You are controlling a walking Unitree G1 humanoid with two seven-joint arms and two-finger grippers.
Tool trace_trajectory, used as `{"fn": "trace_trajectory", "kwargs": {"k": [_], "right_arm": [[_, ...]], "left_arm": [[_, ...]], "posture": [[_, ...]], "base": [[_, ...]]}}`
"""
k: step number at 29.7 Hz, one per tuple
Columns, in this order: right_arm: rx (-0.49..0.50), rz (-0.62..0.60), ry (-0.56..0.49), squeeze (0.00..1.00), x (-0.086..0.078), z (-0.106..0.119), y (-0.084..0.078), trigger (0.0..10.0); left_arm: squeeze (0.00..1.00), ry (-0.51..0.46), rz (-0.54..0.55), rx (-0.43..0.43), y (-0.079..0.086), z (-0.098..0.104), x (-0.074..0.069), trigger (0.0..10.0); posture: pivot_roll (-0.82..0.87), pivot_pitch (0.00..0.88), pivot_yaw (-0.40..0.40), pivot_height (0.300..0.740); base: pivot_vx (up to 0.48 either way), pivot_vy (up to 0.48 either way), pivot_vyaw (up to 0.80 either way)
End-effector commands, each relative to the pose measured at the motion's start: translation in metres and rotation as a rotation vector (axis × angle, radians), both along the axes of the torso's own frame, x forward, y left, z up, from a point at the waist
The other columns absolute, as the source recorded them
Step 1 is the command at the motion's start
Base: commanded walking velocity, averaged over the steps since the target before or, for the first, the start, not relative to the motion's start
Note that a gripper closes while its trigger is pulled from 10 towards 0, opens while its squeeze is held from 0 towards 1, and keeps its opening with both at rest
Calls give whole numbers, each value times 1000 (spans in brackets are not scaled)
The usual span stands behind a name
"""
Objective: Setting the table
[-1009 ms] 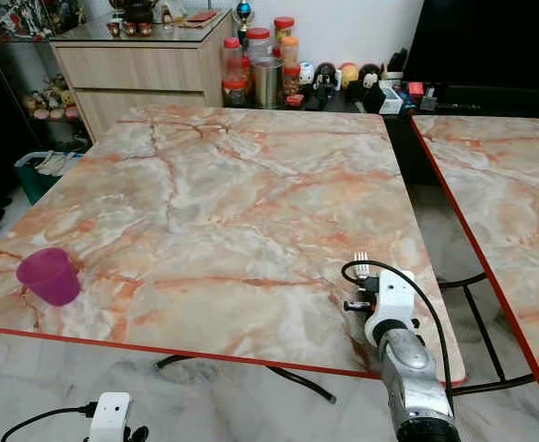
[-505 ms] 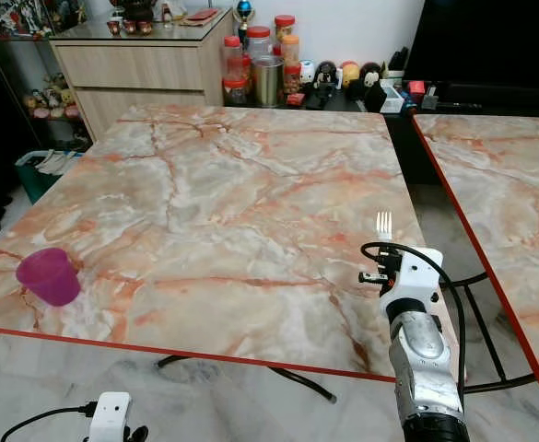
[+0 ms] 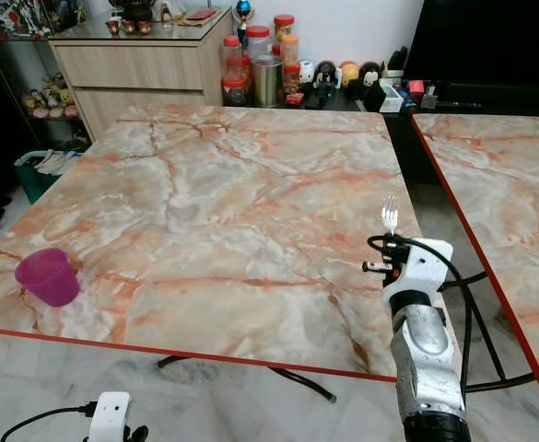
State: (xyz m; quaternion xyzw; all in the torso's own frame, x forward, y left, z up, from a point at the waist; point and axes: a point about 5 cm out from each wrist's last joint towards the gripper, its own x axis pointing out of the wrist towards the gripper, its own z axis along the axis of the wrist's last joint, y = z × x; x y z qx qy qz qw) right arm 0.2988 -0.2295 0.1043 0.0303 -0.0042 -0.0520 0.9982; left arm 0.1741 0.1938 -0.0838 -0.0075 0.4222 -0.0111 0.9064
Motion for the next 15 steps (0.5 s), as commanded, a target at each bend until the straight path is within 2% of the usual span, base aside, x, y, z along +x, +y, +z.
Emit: {"fn": "trace_trajectory", "kwargs": {"k": [1,8,15], "right_arm": [[-4,-2,-79,0,6,19,0,10000],[-14,-1,-188,0,10,49,7,10000],[-29,-2,-238,0,16,69,7,10000]], "left_arm": [[0,-1,-2,11,3,1,2,10000],[0,-4,2,9,2,1,3,10000],[0,-3,2,5,1,1,2,10000]], "posture": [[11,0,6,736],[13,0,-1,736],[4,0,-6,736]], "base": [[0,0,0],[0,0,0],[0,0,0]]}}
